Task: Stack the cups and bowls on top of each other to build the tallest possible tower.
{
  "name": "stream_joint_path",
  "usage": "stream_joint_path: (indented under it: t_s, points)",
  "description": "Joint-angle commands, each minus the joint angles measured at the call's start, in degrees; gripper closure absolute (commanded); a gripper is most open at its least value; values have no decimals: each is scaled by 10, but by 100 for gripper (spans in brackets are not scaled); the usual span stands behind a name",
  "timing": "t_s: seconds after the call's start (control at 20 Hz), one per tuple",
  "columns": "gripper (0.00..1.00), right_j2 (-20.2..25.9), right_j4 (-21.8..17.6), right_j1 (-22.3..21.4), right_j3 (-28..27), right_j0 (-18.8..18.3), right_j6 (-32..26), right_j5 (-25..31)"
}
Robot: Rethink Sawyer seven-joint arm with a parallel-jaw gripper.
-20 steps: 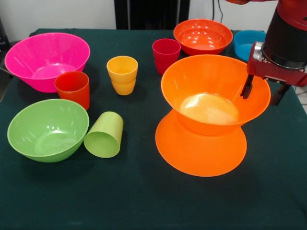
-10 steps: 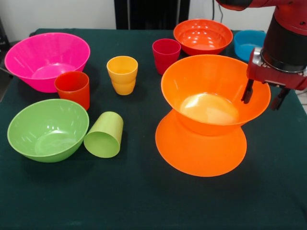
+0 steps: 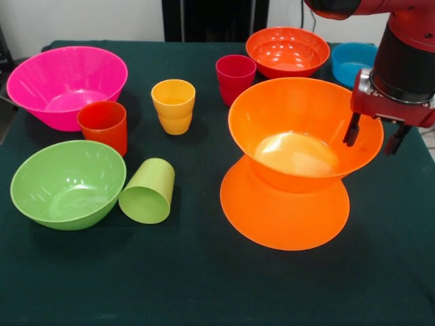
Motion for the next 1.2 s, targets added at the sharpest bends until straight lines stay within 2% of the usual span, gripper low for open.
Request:
stream_joint_path:
  t_s: [0.05, 0.55, 0.7, 1.2]
  points:
    - [0, 39, -19, -8, 26, -3, -129, 6]
    - [0, 46, -9, -25, 7, -4, -139, 57]
    - [0, 44, -8, -45, 21, -2, -136, 64]
    - [0, 47, -7, -71, 2, 2, -140, 121]
